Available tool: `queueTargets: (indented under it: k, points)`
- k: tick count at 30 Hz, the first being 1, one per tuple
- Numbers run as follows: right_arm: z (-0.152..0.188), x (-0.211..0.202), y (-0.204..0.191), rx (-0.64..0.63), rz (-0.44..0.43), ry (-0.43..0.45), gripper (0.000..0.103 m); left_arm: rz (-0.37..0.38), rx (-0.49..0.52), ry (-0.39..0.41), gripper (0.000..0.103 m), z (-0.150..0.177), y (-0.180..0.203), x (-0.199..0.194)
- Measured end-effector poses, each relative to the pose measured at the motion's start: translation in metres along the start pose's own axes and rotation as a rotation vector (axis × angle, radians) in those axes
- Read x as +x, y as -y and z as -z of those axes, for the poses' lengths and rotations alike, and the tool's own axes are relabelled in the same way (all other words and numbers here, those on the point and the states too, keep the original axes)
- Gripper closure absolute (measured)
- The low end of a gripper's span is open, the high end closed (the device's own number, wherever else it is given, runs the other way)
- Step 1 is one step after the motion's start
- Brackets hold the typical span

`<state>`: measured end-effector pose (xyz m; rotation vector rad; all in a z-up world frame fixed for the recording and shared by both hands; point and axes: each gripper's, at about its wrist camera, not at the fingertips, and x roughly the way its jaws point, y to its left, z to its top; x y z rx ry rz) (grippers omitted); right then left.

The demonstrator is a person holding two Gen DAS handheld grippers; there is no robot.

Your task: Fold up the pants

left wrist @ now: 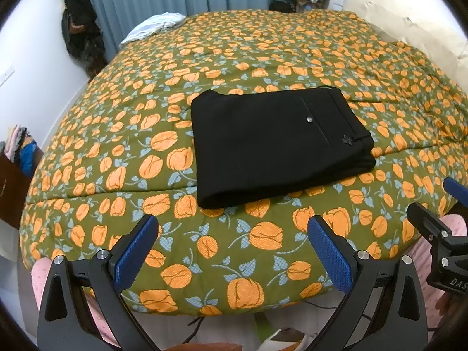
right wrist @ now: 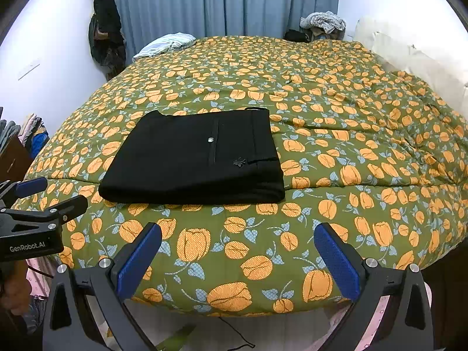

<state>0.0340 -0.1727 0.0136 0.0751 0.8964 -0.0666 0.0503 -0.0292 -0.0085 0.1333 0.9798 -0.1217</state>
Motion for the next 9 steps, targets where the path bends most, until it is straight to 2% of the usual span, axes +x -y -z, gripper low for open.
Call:
queueTargets:
  k: [9]
  points:
    - [0.0026,0.0048,-0.0009,0.0,-0.013,-0.018,0.0,-0.016,0.007,0.024,0.001,0.0008,0.0007,-0.0029]
